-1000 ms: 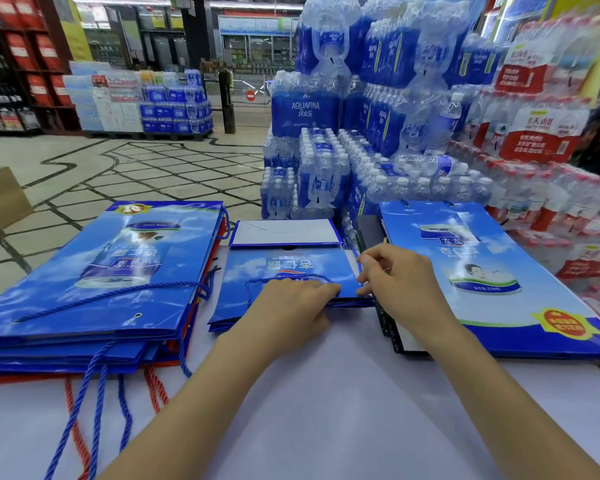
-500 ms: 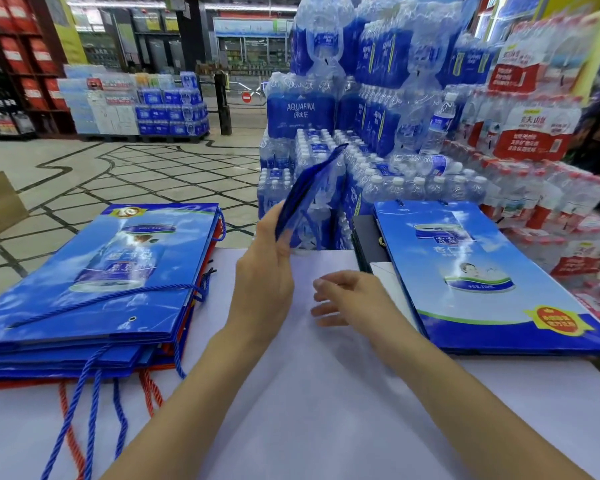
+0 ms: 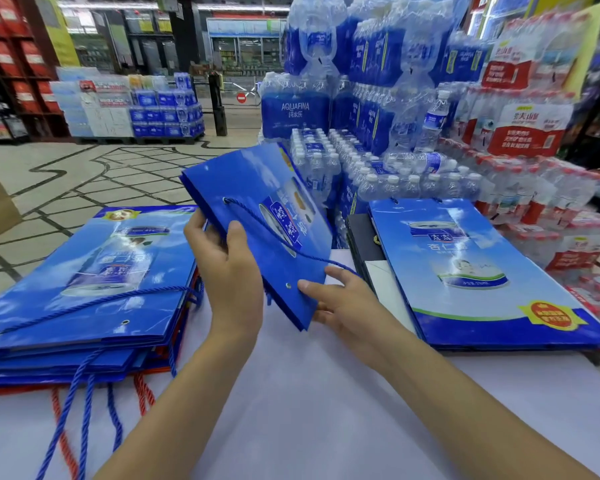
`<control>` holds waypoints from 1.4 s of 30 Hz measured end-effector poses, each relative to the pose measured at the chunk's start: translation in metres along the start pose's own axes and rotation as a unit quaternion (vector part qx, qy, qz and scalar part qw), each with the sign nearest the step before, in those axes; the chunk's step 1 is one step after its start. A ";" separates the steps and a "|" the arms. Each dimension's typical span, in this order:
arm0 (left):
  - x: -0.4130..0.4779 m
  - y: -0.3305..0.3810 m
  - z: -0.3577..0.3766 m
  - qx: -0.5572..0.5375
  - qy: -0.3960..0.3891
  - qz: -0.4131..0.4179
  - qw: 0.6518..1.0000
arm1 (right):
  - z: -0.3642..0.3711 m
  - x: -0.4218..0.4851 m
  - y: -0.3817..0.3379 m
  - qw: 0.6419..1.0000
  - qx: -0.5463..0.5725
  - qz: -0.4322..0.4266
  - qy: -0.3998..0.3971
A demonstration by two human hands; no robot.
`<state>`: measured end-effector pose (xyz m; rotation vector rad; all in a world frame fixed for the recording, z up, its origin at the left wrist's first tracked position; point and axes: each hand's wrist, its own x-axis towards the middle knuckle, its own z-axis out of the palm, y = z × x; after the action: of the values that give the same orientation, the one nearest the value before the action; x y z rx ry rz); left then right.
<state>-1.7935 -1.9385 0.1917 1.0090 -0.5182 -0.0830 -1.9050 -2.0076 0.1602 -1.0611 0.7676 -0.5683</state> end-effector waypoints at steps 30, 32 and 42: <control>0.003 -0.047 -0.018 0.639 -0.360 0.042 0.678 | -0.026 -0.006 -0.018 0.786 -0.607 -0.118 0.022; 0.005 -0.046 -0.019 0.636 -0.351 0.037 0.687 | -0.023 -0.009 -0.013 0.736 -0.662 -0.140 0.030; 0.012 -0.015 -0.033 0.771 -0.343 0.060 0.532 | -0.027 0.002 -0.004 0.637 -0.746 -0.187 0.058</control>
<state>-1.7661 -1.9242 0.1703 2.7557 -1.5056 0.1733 -1.9248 -2.0256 0.1564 -2.8160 1.1299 -0.2227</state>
